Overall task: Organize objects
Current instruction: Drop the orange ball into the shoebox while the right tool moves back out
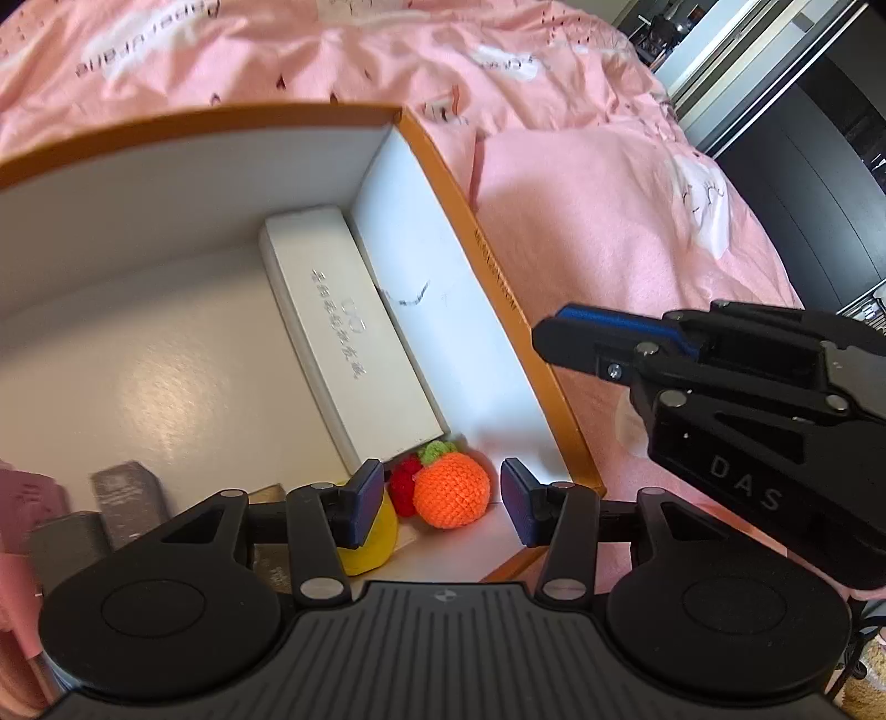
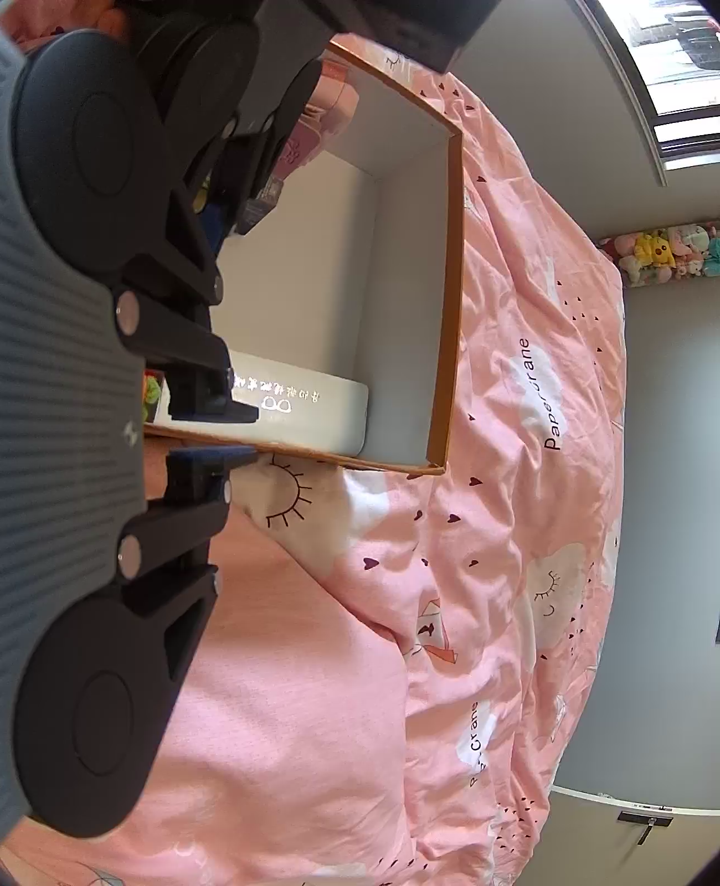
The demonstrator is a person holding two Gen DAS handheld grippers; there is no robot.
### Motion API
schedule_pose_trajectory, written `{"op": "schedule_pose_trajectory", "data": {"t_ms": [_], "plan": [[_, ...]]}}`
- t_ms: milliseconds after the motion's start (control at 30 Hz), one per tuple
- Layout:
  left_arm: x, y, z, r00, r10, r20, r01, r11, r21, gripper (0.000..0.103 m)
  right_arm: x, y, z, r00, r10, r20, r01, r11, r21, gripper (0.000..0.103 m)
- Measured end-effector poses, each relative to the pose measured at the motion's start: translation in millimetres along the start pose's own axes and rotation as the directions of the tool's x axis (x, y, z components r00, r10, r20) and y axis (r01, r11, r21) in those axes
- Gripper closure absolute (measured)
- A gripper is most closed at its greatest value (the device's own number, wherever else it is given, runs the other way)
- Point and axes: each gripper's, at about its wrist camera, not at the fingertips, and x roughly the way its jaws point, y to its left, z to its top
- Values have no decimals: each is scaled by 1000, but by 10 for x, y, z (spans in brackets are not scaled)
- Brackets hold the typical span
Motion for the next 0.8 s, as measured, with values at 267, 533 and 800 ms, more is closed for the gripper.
{"op": "schedule_pose_trajectory", "data": {"t_ms": [267, 533, 800], "plan": [[-712, -165, -275, 979, 77, 188, -87, 995, 44, 48, -421, 162, -130, 995, 18, 97, -22, 999, 43, 77], [-1249, -260, -799, 921, 188, 342, -211, 977, 31, 48, -894, 427, -529, 970, 83, 229, -110, 988, 107, 61], [-1251, -176, -1280, 904, 285, 320, -288, 957, -39, 48, -949, 731, -993, 971, 55, 231, -97, 979, 178, 57]]}}
